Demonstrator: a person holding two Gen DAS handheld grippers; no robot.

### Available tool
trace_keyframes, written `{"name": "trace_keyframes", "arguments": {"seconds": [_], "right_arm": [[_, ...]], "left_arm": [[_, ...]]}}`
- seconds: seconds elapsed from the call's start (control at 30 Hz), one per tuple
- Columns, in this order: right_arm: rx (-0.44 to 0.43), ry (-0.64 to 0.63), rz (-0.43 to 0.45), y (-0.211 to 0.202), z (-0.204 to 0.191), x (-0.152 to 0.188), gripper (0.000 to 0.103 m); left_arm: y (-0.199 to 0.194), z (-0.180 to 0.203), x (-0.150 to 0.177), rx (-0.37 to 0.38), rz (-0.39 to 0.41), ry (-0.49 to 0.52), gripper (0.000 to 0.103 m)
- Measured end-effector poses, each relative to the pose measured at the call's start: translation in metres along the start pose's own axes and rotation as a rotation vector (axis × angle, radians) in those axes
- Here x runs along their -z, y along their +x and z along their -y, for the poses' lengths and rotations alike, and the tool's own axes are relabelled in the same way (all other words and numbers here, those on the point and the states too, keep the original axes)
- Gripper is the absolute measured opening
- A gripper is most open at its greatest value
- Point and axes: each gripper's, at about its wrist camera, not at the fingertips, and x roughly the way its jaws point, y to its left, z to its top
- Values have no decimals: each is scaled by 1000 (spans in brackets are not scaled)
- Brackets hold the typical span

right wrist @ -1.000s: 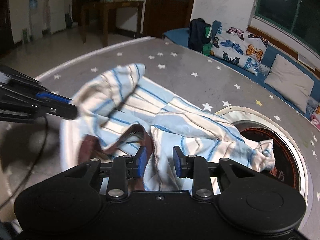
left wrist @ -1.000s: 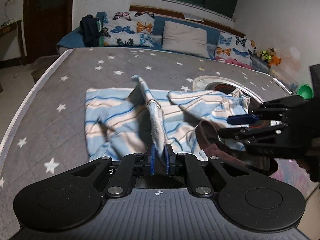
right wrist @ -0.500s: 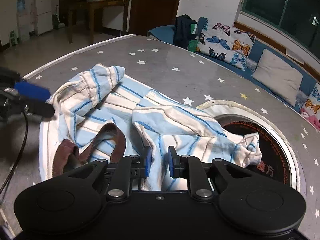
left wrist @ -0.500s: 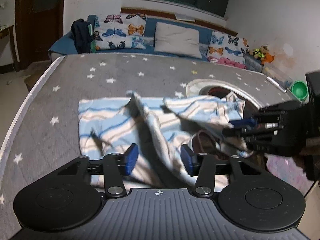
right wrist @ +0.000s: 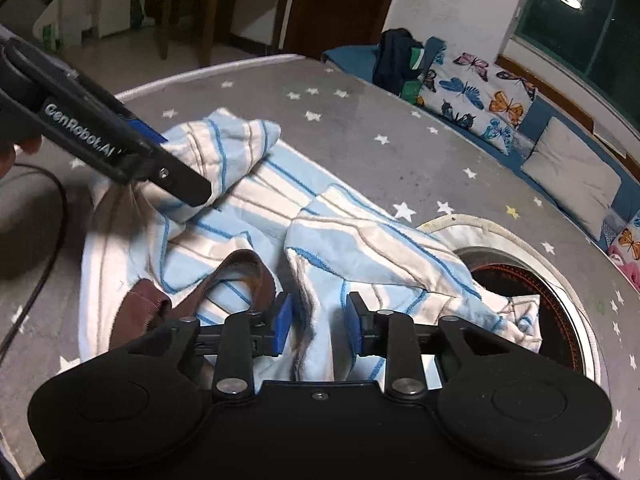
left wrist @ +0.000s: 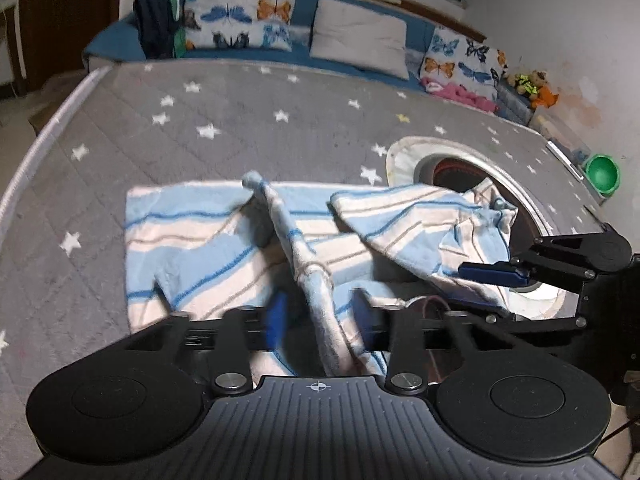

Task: Fold clothes

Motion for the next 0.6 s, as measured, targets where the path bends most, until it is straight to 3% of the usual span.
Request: {"name": "trace_keyframes", "arguments": {"seconds": [0.07, 0.17, 0.43, 0.6], "right_arm": [[-10, -4, -12, 1, 3, -3, 12], [-22, -12, -26, 0, 7, -8, 7], [20, -37, 64, -32, 42, -55, 5], [115, -36, 114, -29, 80, -108, 5]], "left_arm": [[0, -4, 0, 17, -3, -12, 11], [-5, -11, -2, 31, 11, -24, 8], [-47, -36, -39, 30, 150, -72, 6], [-70, -57, -99, -56, 248, -98, 6]]}}
